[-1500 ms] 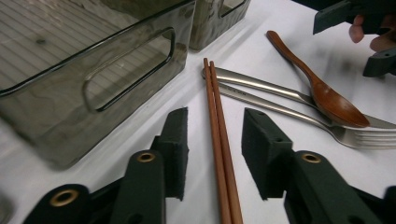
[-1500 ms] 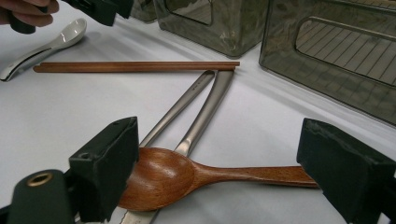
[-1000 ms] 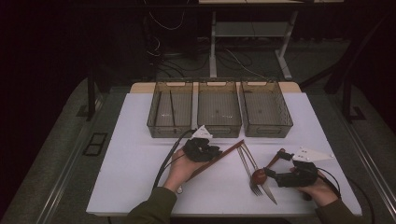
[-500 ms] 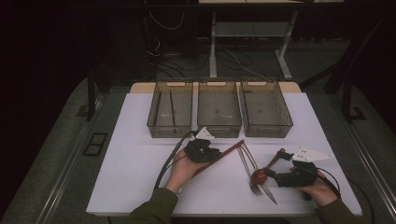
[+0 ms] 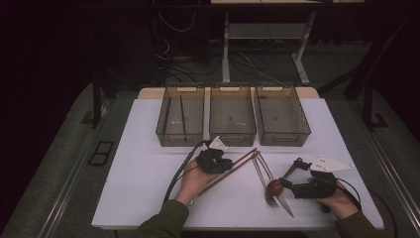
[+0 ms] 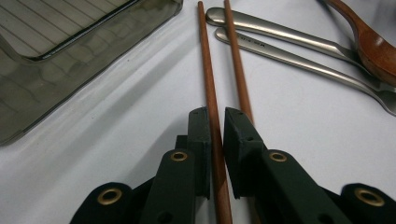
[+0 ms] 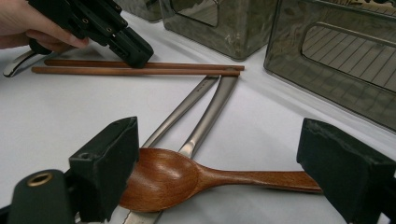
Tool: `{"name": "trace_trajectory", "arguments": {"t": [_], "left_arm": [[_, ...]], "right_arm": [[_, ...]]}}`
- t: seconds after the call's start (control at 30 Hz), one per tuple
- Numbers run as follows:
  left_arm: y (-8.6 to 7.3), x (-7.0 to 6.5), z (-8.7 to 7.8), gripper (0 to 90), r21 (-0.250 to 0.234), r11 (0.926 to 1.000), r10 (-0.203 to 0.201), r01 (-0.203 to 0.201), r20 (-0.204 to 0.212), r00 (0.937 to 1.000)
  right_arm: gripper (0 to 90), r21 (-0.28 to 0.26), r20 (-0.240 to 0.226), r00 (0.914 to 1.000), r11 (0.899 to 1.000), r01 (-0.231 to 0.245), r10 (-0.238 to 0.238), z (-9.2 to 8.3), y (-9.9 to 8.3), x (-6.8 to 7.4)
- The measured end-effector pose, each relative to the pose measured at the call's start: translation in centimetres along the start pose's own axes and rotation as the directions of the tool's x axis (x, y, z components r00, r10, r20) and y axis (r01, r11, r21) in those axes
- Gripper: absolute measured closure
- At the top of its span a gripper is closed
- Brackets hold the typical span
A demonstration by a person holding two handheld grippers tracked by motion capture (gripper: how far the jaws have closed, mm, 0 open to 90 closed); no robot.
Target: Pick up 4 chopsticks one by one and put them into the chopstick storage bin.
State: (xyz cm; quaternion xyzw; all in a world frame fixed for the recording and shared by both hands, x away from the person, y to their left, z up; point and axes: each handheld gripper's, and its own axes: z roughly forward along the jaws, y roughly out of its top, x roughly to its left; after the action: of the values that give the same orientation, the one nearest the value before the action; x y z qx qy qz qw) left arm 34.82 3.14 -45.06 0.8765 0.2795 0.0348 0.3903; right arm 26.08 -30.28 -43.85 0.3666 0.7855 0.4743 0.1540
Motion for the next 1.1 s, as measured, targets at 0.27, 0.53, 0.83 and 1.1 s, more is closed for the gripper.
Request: {"name": "trace_trajectory", "arguments": {"t": [0.27,0.53,0.83,1.1], "left_arm": [[0.0,-0.5,0.1,82.1,0.011,0.9991,0.041,-0.041,-0.035,0.9985],[0.0,-0.5,0.1,83.5,0.009,0.9995,0.03,-0.03,-0.043,0.9986],[0.1,-0.5,-0.2,83.7,-0.001,0.9998,0.017,-0.017,-0.038,0.9991],[0.7,-0.5,-1.1,83.7,-0.026,0.9996,0.01,-0.01,-0.024,0.9997]], "right_arm": [[12.9,0.0,0.0,1.0,1.0,0.0,0.0,0.0,0.0,0.0],[13.0,-0.001,-0.001,1.0,1.0,0.002,-0.002,0.0,0.0,0.1],[13.0,-0.006,-0.002,1.0,1.0,0.003,-0.003,0.0,0.1,0.0],[13.0,-0.007,-0.003,1.0,1.0,0.001,-0.001,-0.1,0.1,0.0]]}}
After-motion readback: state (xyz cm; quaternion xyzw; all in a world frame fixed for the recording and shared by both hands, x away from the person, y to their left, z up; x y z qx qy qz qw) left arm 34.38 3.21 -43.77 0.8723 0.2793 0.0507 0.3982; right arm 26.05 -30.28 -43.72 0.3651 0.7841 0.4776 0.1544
